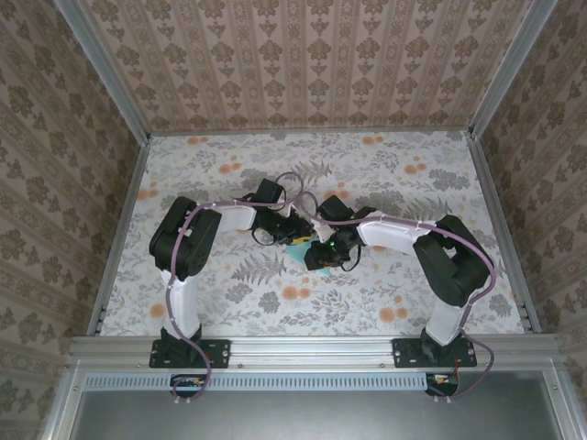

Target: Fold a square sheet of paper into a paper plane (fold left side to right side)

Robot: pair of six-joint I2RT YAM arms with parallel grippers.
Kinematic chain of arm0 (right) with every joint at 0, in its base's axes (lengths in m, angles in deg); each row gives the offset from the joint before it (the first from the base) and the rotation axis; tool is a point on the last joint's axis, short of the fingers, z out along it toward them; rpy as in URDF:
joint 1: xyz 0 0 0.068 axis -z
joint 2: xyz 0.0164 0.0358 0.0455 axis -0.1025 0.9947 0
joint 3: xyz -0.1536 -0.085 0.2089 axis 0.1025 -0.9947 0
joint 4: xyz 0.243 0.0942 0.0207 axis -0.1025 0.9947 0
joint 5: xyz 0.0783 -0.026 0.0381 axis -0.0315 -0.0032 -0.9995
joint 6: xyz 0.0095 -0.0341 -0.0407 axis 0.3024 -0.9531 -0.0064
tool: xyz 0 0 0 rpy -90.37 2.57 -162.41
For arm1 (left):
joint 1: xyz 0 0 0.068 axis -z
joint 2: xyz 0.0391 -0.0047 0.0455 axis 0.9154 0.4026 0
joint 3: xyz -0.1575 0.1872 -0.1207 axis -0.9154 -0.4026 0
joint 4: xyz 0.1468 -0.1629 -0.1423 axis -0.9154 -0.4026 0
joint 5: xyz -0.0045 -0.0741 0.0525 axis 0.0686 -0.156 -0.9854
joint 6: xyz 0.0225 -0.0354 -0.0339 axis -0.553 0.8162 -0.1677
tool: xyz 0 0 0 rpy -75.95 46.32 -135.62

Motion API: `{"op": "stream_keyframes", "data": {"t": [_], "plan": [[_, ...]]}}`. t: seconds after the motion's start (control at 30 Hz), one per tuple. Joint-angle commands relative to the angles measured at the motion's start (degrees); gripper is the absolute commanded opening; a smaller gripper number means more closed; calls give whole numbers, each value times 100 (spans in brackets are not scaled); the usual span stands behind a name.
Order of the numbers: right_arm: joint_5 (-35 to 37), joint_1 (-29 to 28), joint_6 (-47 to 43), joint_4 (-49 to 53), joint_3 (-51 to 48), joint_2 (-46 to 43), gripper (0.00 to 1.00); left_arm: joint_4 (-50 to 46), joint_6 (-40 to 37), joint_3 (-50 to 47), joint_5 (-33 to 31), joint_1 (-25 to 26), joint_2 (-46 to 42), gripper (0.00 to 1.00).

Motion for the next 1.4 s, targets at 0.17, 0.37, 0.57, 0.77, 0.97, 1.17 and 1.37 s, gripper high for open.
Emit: {"op": "stream_keyframes", "data": {"t": [0.17,0.37,0.57,0.77,0.97,1.17,1.37], "plan": [[178,104,-108,86,-42,103,36,-806,-136,-195,-813,-105,343,27],[133,205,-108,95,-173,133,36,-824,-137,-171,-809,-105,361,26],[227,224,-176,257,-174,227,36,-848,-142,-146,-813,-105,370,26],[554,228,-272,629,-82,275,36,-868,-144,-138,-822,-105,378,26],[630,211,-314,898,-107,354,32,-879,-162,-136,-839,-105,414,26],[644,210,-182,1077,-308,334,23,-894,-160,-127,-848,-114,422,27],[590,210,11,1100,-573,195,16,-912,-162,-117,-855,-114,434,26]]}}
